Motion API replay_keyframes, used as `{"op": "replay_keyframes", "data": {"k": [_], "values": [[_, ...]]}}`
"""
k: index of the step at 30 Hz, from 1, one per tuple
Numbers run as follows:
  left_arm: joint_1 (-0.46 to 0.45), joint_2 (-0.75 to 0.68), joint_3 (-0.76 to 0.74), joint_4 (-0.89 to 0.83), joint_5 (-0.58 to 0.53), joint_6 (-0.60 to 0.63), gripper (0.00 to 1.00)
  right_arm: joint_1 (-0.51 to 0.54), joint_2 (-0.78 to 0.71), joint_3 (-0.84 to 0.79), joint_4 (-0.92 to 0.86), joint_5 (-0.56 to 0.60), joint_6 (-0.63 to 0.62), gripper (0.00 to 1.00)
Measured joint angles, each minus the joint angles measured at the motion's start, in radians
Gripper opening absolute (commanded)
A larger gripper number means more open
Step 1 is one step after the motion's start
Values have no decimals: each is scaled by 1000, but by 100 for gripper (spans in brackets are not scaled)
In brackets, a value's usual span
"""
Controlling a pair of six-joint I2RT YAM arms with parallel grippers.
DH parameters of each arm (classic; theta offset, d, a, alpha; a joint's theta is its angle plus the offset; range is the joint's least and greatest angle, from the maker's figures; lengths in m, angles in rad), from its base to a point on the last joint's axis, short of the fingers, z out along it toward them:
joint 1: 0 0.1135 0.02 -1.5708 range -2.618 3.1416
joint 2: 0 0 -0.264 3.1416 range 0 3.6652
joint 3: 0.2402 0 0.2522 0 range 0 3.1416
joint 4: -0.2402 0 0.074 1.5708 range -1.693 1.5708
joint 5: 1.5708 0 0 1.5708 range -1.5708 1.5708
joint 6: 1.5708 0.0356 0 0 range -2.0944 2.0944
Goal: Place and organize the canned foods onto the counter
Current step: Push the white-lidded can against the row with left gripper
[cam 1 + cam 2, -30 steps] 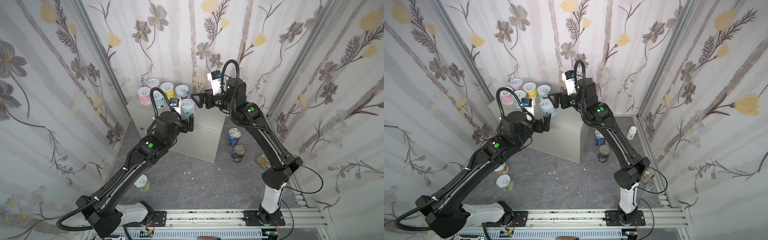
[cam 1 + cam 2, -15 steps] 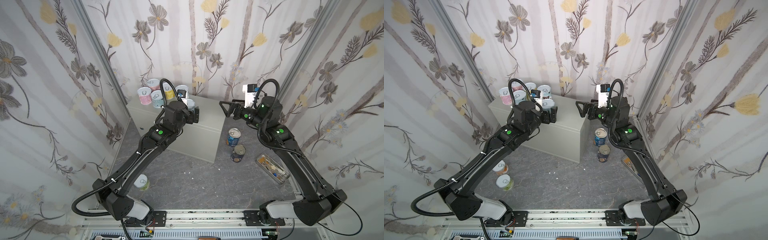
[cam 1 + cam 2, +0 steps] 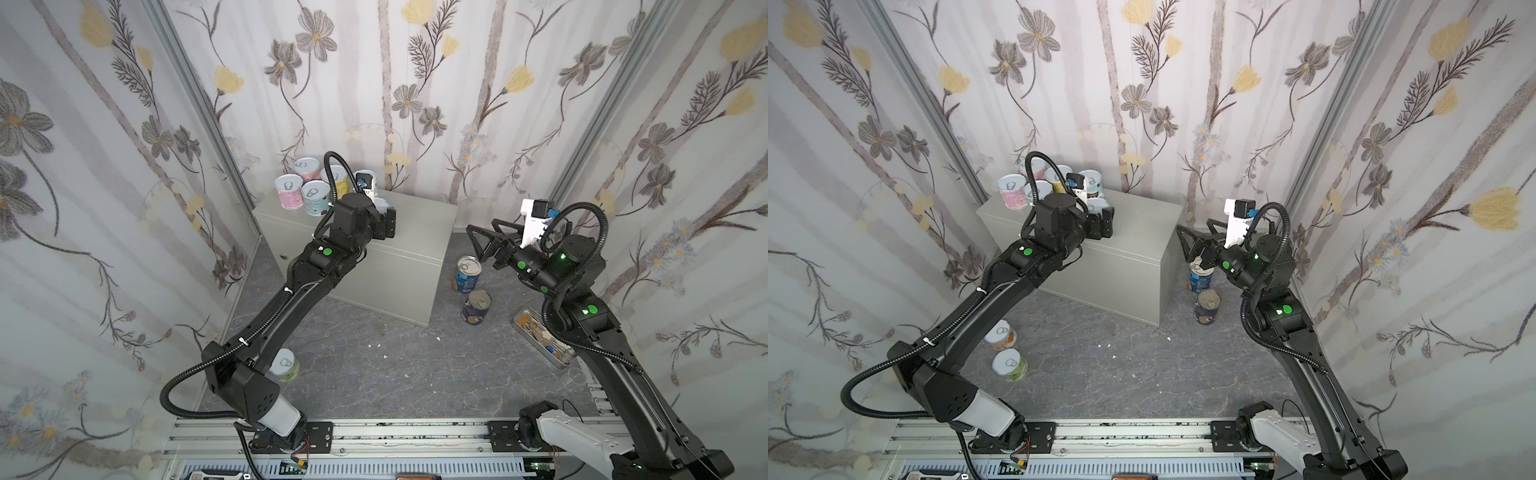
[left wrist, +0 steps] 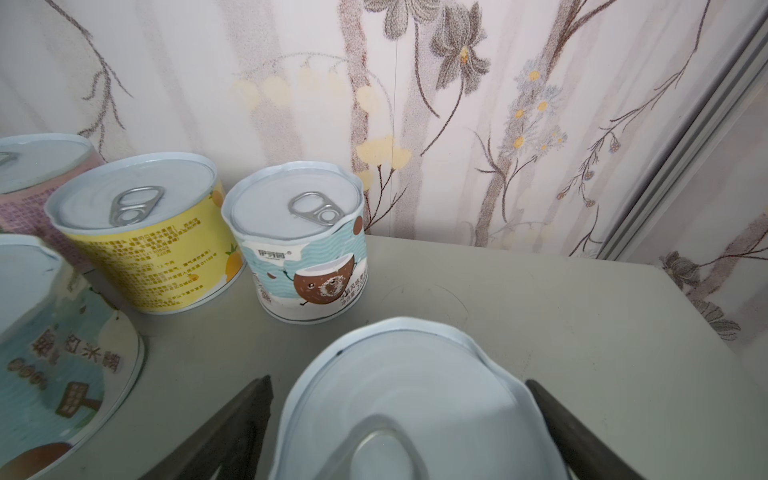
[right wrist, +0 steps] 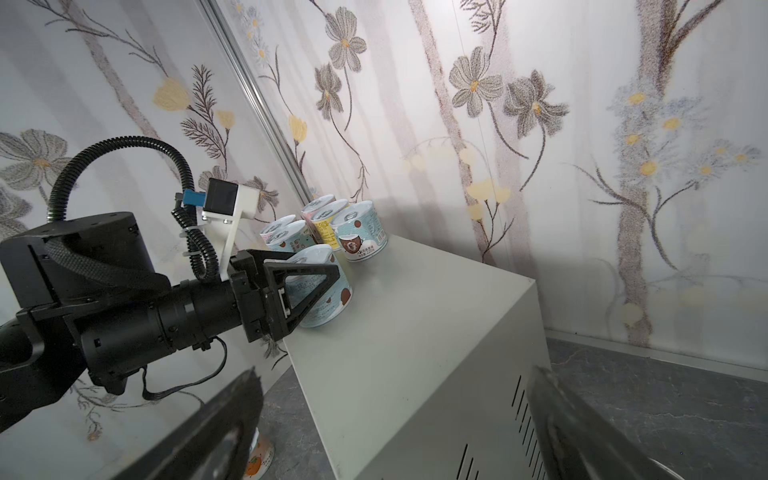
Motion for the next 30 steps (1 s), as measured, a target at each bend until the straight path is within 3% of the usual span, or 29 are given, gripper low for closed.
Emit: {"op": "replay_keyframes", "data": {"k": [9,30], "values": [[39,10,2,0,10,23,76,-8,-33,-41,6,-4,-1,100],[149,82,70,8,39,59,71,-8,-16,-83,17,-30,-1,100]]}}
